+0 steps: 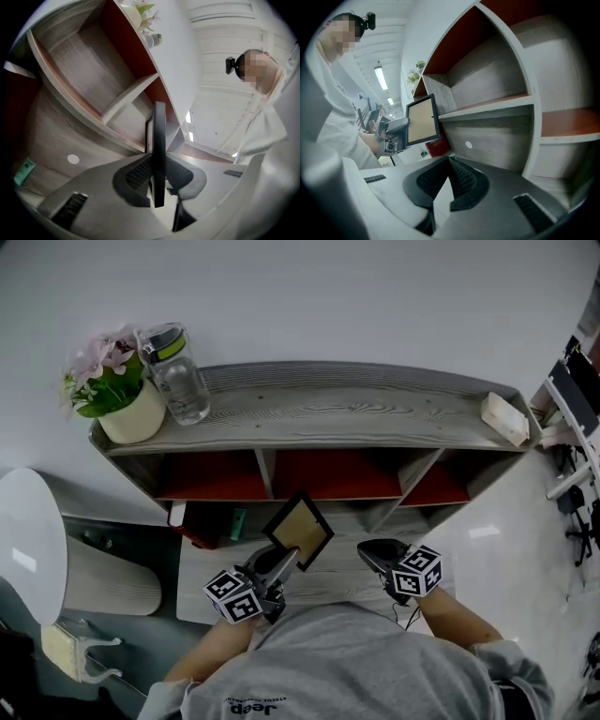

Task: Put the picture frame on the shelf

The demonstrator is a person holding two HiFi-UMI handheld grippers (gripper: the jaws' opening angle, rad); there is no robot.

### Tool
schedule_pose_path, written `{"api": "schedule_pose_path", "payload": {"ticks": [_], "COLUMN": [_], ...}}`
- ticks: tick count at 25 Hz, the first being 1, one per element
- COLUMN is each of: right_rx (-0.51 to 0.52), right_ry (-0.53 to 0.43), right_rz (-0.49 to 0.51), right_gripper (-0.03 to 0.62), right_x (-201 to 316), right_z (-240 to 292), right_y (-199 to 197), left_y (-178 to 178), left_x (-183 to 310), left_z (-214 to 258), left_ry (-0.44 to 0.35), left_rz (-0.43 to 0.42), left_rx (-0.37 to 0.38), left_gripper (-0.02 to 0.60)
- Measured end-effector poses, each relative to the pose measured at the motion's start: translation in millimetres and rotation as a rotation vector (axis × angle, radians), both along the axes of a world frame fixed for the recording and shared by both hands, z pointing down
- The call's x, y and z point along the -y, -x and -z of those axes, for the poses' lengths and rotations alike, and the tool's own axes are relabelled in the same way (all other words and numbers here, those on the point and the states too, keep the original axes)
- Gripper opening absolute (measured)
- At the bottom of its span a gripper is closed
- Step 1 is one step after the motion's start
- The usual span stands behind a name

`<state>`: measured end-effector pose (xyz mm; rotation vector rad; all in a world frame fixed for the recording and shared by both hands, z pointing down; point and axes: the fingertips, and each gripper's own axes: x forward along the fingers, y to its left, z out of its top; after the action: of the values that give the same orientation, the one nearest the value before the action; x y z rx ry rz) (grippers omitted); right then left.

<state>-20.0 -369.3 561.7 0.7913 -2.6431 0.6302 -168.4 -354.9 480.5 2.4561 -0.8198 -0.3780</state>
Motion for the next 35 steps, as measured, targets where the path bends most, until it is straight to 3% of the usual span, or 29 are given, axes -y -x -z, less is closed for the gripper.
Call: {"api": "schedule_pose_path", "payload": {"ticks": [7, 10, 15, 23, 28, 32, 35], "right_rx": [0.051, 0.06, 0.069, 0.064, 0.062, 0.061, 0.06], "right_ry": [-0.017, -0.019, -0.015, -0.015, -0.014, -0.011, -0.008], "right_rz": [0.08, 0.1, 0.083, 0.05, 0.042, 0.034, 0.035], "right_gripper": [0.018, 0.018, 0.018, 0.018, 0.018, 0.018, 0.018], "right_x": [7, 3, 2, 1, -3, -5, -8], "right_z": [6, 5, 4, 4, 4, 4, 3], "right_y": [-19, -26, -43, -60, -62, -63, -62], "left_y": [-30, -36, -37, -29, -33, -36, -38], "left_x": [12, 21, 45, 70, 81, 88, 89], "left_z": [4, 4, 6, -20, -31, -25, -20], "left_ry": [0.111, 0.174, 0.226, 0.403, 0.526, 0.533, 0.526], "left_rz": [0.085, 0.121, 0.184, 0.32, 0.349, 0.317, 0.281], "left_rx": [-0.159, -0.269, -0.43, -0.662, -0.739, -0.749, -0.732], "left_gripper": [0.098, 0.098, 0.098, 0.1, 0.097, 0.102, 0.176]}}
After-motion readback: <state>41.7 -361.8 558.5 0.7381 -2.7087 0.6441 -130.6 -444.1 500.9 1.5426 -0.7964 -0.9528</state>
